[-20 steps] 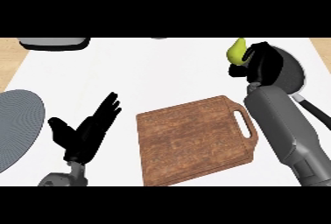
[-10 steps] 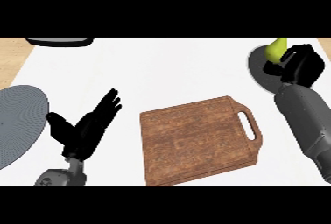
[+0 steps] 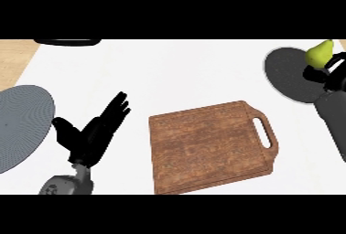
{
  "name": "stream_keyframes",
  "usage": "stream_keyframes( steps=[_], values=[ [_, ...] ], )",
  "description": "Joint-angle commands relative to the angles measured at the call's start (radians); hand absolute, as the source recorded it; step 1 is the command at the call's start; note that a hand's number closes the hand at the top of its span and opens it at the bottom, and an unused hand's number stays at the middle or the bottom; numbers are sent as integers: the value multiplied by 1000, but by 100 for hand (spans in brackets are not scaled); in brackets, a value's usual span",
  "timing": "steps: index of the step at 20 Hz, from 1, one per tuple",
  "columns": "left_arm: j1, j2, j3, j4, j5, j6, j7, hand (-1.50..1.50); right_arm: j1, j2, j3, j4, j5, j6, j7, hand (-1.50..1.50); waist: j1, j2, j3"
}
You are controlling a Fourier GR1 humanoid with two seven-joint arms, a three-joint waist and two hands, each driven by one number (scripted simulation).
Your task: Pick the pear from the cutting board and place it in the pan
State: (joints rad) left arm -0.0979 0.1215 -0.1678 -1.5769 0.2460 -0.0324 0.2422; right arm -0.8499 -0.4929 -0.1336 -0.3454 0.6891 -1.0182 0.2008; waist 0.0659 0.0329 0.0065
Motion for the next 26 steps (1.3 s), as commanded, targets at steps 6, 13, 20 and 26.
stream_keyframes(
  steps=[6,13,20,26],
  values=[
    [4,-22,-33,-5,-13,-7,-11,0,-12,-84,-67,193,-58,250,-5,-150,31,14,2],
    [7,-18,-19,3,2,-17,-9,0,1,-1,-228,53,-238,204,-245,-150,10,5,6],
    [-16,-11,-4,-18,-3,4,28,0,41,-25,-430,-15,-468,350,-462,-150,-10,-2,4],
    [-7,-32,-19,7,-32,26,15,0,136,-73,-503,46,-569,656,-613,-150,-32,-13,0]
  ],
)
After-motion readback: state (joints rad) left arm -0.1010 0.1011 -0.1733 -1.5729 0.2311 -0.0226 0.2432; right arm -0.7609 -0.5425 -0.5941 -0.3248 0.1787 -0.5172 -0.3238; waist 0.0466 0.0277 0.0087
